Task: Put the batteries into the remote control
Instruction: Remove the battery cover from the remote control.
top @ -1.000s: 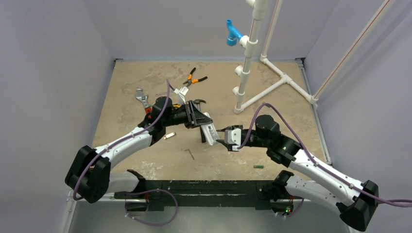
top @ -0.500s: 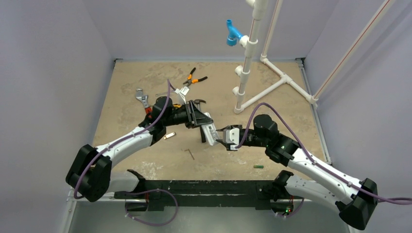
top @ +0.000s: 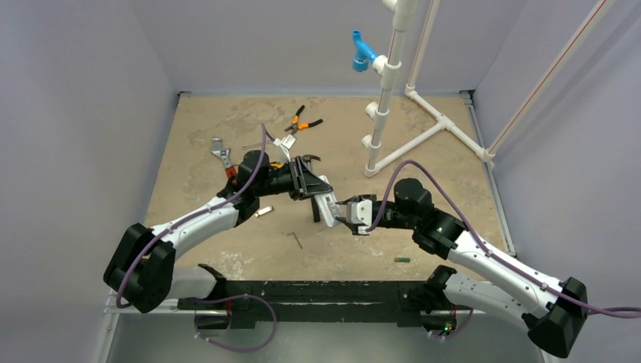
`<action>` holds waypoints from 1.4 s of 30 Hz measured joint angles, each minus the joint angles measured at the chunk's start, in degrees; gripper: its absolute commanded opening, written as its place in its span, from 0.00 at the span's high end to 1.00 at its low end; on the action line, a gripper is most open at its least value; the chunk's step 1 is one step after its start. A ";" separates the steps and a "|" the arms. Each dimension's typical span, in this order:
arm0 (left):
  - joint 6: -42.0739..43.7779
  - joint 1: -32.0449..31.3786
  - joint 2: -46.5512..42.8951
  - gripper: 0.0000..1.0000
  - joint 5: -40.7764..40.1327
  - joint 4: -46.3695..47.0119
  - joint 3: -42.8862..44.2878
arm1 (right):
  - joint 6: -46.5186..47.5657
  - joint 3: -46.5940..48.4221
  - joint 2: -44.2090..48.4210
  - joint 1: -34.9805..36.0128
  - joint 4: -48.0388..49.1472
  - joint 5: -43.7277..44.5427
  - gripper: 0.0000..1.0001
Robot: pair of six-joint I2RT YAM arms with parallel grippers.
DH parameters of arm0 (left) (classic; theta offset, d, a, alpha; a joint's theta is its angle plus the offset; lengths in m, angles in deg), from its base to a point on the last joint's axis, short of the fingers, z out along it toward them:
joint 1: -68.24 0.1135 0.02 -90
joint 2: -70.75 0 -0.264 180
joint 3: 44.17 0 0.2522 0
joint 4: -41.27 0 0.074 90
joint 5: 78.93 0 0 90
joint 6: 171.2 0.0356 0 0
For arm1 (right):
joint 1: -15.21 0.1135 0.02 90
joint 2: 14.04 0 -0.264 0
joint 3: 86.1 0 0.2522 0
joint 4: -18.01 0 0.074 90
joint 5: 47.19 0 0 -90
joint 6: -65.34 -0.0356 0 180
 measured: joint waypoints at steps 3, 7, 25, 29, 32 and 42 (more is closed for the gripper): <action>-0.04 -0.04 0.04 1.00 0.02 0.17 0.00 | 0.02 0.00 -0.04 0.07 0.11 0.00 0.62; -0.04 -0.02 0.07 1.00 -0.02 0.44 0.00 | 0.04 0.00 -0.55 0.11 0.02 0.00 0.62; -0.46 0.02 1.11 1.00 -0.48 2.12 0.00 | 0.90 -0.33 -0.74 1.51 1.03 4.15 0.62; -0.48 0.09 1.70 1.00 -0.50 2.82 0.00 | 0.92 -1.18 -0.72 1.62 2.60 4.74 0.62; -0.50 0.28 2.01 1.00 -0.68 3.02 0.00 | 0.90 -1.77 -0.61 1.81 3.63 5.77 0.62; -1.09 0.39 2.78 1.00 -0.83 4.70 0.50 | 1.03 -2.03 0.57 1.97 4.17 8.11 0.62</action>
